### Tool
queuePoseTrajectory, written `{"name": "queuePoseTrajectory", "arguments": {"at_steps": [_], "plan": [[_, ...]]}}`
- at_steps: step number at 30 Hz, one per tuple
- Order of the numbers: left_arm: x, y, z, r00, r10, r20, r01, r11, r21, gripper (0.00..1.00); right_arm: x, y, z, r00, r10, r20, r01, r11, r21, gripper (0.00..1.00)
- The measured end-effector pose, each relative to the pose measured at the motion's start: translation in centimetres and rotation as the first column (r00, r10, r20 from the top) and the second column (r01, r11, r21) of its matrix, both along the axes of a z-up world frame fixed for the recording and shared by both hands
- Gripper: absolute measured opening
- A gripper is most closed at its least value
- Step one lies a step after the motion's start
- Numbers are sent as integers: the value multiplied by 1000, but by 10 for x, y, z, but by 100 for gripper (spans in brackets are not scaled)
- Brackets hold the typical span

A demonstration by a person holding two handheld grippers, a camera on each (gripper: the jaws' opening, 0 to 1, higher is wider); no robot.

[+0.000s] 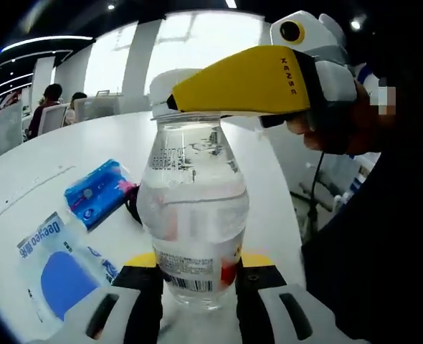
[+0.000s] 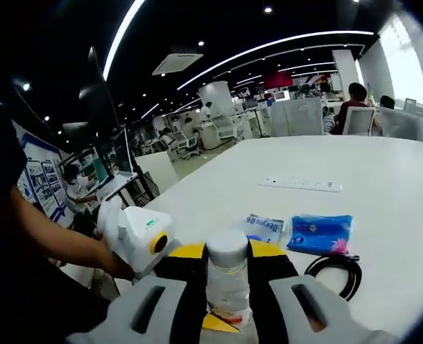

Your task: Arrange the tabletop items into an orderly group along one side of the table until the central work area is clear of visible clutter.

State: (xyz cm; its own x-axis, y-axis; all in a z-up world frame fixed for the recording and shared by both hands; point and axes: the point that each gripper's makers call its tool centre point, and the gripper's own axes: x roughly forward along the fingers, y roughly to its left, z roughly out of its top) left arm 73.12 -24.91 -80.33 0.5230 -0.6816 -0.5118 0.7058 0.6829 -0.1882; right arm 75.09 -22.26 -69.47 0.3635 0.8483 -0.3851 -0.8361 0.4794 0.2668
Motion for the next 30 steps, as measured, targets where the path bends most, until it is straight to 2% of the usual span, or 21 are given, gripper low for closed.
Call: {"name": "queuePoseTrajectory", "arguments": {"at_steps": [9,14,25,30], "plan": [[12,31,36,996,8,89,-11,999,38,36,3,28,40,996,31,85,-35,999,38,15],[18,53,52,992,27,126,-33,998,46,36,3,48,54,991,55,126,-61,997,43,15],[17,109,53,985,111,132,-122,989,80,36,-2,106,55,975,156,159,-163,986,32,15],[19,132,56,982,127,137,-139,987,78,36,2,128,58,973,168,159,-177,983,46,15]]}}
